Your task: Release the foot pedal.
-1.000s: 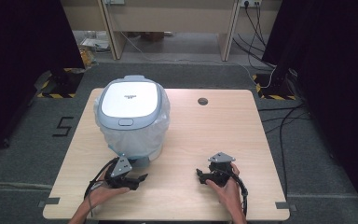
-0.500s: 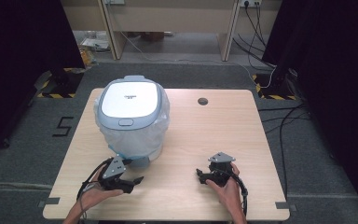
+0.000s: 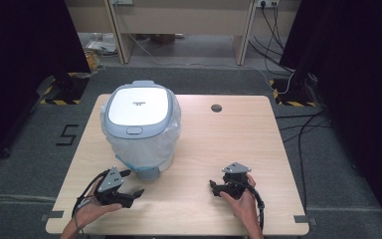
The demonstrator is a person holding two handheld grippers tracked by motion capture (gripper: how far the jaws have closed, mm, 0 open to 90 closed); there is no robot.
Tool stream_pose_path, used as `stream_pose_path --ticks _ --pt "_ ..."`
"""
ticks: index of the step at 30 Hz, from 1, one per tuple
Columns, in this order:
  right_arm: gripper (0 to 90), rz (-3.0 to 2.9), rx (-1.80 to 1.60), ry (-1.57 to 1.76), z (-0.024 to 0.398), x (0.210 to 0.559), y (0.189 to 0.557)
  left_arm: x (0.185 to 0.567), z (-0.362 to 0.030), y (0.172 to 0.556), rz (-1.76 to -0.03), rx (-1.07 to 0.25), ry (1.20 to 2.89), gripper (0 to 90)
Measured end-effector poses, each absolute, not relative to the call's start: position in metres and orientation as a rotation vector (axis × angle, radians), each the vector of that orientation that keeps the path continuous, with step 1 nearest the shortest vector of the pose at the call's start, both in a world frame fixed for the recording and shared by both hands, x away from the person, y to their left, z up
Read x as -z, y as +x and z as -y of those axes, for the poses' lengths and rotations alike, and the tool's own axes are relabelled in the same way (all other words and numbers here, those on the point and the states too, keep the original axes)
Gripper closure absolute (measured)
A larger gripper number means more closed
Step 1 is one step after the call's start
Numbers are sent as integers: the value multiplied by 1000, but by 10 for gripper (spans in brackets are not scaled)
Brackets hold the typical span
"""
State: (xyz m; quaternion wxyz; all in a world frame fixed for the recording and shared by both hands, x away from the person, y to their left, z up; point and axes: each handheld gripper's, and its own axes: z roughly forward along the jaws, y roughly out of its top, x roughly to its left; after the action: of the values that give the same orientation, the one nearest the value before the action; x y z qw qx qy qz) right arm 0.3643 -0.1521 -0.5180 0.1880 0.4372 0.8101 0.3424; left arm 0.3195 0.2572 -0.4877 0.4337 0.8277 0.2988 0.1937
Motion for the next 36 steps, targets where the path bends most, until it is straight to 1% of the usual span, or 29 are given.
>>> stream_pose_path --ticks 7,18,22,27,36 --pt "135 -2279 -963 1229 152 518 364 484 -277 320 -790 -514 2036 163" --pt "135 -2281 -963 1226 152 518 365 497 -300 325 -876 -542 2043 166" --pt "135 -2283 -965 1222 153 518 365 504 -307 327 -914 -532 2041 167" --pt "135 -2282 -966 1224 153 518 365 515 -310 326 -946 -511 2054 169" --pt "134 -2282 -965 1224 153 518 365 522 -308 321 -957 -485 2103 169"
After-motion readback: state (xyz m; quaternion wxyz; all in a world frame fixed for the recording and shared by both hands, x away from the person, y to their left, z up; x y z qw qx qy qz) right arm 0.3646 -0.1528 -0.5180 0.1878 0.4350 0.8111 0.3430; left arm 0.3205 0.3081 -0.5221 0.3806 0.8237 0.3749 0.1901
